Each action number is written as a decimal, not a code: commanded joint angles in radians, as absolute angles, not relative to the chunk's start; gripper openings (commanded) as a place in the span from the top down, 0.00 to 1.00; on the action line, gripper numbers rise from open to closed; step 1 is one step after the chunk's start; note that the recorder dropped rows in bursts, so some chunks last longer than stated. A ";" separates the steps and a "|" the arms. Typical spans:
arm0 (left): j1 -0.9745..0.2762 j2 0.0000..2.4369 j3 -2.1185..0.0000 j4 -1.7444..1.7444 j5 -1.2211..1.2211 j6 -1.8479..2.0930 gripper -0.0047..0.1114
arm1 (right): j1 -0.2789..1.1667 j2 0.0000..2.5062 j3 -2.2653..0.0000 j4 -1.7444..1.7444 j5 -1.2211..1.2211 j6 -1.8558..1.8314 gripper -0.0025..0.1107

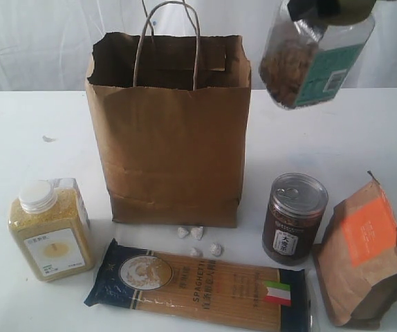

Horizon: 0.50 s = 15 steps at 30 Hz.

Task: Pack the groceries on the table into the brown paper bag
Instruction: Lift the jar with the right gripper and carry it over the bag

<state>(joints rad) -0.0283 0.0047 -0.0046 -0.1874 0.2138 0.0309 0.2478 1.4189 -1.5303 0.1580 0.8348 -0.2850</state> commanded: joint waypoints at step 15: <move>-0.036 0.000 0.000 -0.189 0.208 0.025 0.96 | 0.440 1.400 -1.860 0.155 0.891 -0.241 0.98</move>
<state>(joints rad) -0.0283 0.0047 -0.0046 -0.1874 0.2138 0.0309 0.4179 1.3727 -1.8256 0.1659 0.9437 -0.2468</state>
